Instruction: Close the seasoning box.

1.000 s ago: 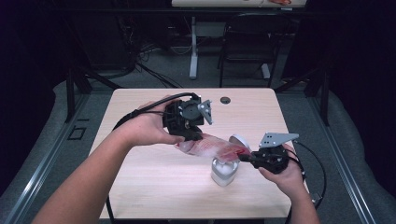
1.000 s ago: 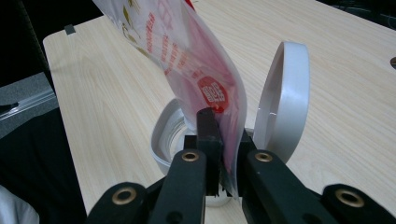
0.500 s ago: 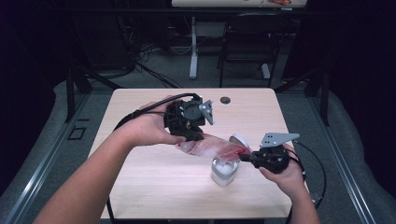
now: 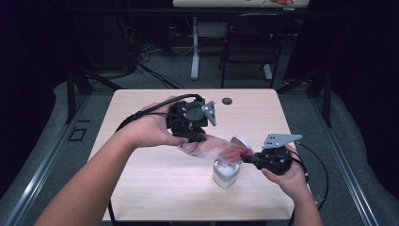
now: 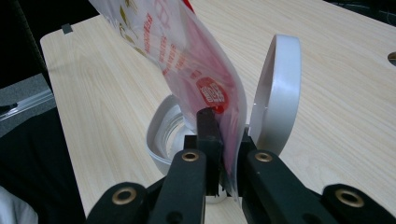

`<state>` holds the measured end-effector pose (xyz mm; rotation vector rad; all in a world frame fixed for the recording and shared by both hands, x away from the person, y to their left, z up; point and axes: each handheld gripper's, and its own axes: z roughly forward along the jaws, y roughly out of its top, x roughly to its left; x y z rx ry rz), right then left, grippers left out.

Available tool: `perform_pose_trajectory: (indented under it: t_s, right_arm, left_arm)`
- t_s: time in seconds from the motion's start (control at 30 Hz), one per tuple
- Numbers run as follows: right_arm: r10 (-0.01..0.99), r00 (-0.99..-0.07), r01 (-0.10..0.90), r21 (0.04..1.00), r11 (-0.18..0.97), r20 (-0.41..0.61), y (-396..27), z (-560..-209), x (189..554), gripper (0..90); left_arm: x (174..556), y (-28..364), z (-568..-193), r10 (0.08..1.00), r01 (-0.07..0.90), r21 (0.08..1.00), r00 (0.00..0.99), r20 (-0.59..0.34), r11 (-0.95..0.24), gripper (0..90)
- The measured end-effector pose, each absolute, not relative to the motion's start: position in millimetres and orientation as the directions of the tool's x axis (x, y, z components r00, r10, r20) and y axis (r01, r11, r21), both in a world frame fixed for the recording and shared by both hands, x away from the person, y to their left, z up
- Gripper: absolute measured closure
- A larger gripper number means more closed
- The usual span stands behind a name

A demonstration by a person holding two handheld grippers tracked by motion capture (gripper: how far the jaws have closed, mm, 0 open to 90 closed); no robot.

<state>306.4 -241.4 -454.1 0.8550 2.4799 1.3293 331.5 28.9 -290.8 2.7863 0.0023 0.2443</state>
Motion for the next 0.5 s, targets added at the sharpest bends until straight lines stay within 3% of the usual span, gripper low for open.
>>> perform_pose_trajectory:
  t_s: [0.5]
  right_arm:
    - [0.576, -0.813, 0.399, 0.806, 0.437, 0.090, -239.4, -454.3, 306.6, 88.5]
  left_arm:
    - [329.9, 26.4, -288.1, 0.021, -0.043, 0.347, 0.984, 0.179, -0.937, 82.1]
